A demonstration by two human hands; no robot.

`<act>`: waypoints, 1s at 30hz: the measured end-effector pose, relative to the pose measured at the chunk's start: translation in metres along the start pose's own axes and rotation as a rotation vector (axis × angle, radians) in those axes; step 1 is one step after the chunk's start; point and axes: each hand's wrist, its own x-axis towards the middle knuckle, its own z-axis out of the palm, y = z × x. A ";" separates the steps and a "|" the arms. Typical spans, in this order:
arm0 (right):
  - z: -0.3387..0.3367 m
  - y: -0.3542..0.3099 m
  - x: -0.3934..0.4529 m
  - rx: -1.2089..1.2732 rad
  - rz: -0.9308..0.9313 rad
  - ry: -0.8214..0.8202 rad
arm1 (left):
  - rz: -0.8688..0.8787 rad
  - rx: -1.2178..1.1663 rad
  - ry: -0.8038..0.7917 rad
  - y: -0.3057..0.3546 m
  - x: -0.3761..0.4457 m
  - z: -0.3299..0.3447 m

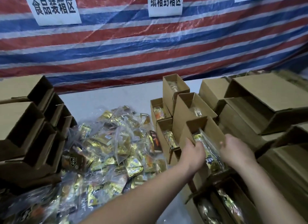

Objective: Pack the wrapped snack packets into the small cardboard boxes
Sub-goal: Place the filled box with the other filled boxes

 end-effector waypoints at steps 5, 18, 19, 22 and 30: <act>0.003 0.019 0.013 -0.005 0.042 -0.008 | -0.032 -0.005 -0.014 0.001 0.018 0.026; 0.015 0.034 0.041 -0.065 0.032 0.086 | -0.093 0.015 -0.062 0.006 0.047 0.050; 0.014 0.035 0.043 -0.071 0.028 0.088 | -0.097 0.011 -0.073 0.006 0.048 0.050; 0.010 0.034 0.049 -0.111 0.025 0.114 | -0.114 -0.004 -0.084 0.006 0.051 0.053; 0.014 0.031 0.044 -0.103 -0.008 0.179 | -0.114 -0.002 -0.018 0.001 0.058 0.060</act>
